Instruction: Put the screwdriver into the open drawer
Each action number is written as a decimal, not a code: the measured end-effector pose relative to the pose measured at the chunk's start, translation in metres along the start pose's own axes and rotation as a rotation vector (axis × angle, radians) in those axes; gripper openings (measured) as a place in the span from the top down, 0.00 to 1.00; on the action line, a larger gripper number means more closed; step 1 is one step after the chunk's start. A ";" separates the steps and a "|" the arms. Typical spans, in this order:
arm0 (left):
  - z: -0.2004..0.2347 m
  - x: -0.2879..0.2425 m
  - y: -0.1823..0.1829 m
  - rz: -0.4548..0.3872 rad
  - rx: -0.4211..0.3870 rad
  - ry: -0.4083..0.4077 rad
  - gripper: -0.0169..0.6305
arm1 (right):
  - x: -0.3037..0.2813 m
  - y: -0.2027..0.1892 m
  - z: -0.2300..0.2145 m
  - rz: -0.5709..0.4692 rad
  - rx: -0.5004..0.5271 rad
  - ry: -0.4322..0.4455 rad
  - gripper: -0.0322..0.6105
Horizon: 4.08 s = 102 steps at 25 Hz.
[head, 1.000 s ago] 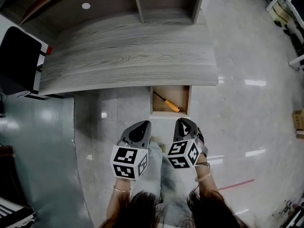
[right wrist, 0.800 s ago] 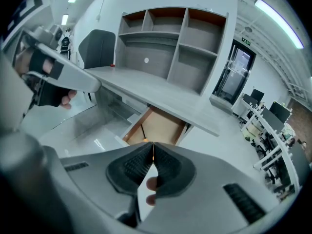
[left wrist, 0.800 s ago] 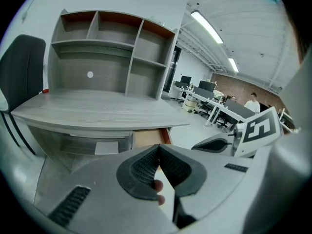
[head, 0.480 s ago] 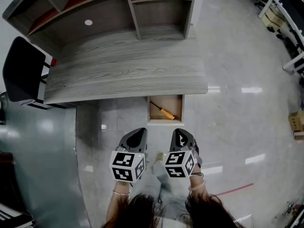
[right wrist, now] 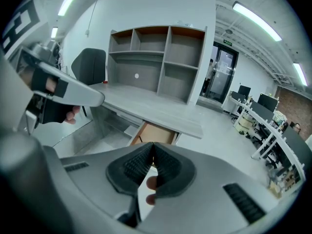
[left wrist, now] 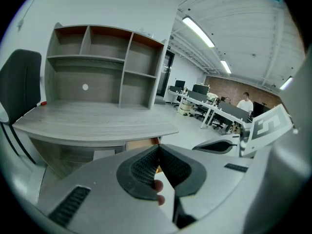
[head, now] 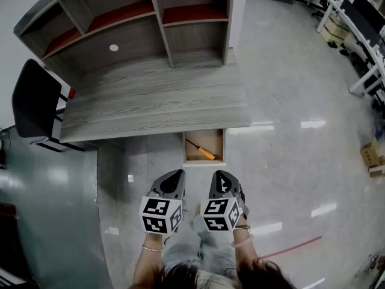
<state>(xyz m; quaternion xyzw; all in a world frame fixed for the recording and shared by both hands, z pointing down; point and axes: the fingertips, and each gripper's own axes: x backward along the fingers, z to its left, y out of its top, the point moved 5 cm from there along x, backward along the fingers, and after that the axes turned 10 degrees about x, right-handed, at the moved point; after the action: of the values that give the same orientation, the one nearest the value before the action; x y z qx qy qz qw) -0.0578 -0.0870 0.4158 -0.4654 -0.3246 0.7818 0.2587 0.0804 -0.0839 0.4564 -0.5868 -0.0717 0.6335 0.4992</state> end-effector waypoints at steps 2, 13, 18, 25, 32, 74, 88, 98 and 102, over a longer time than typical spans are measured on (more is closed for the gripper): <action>-0.003 0.004 0.002 -0.002 -0.006 -0.005 0.95 | 0.007 0.003 0.000 -0.006 0.001 -0.009 0.91; -0.016 0.030 0.018 -0.038 -0.055 -0.044 0.95 | 0.040 0.023 -0.005 -0.044 -0.023 -0.062 0.91; -0.022 0.046 0.026 -0.062 -0.078 -0.059 0.95 | 0.059 0.031 -0.007 -0.068 -0.041 -0.084 0.91; -0.031 0.070 0.030 -0.086 -0.107 -0.071 0.95 | 0.085 0.038 -0.002 -0.095 -0.035 -0.092 0.91; -0.039 0.092 0.025 -0.102 -0.125 -0.088 0.95 | 0.109 0.046 0.006 -0.124 -0.035 -0.103 0.91; -0.062 0.242 -0.018 -0.215 -0.163 -0.154 0.95 | 0.256 0.037 0.087 -0.226 -0.081 -0.181 0.91; -0.071 0.281 -0.041 -0.250 -0.164 -0.156 0.95 | 0.301 0.030 0.114 -0.292 -0.065 -0.189 0.91; -0.076 0.307 -0.055 -0.265 -0.184 -0.162 0.95 | 0.327 0.025 0.132 -0.333 -0.084 -0.199 0.91; -0.078 0.316 -0.058 -0.274 -0.187 -0.163 0.95 | 0.335 0.026 0.137 -0.348 -0.076 -0.201 0.91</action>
<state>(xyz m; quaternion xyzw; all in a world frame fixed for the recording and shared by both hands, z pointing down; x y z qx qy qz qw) -0.1191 0.1949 0.2541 -0.3740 -0.4761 0.7407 0.2911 0.0167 0.2112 0.2546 -0.5179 -0.2452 0.5898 0.5690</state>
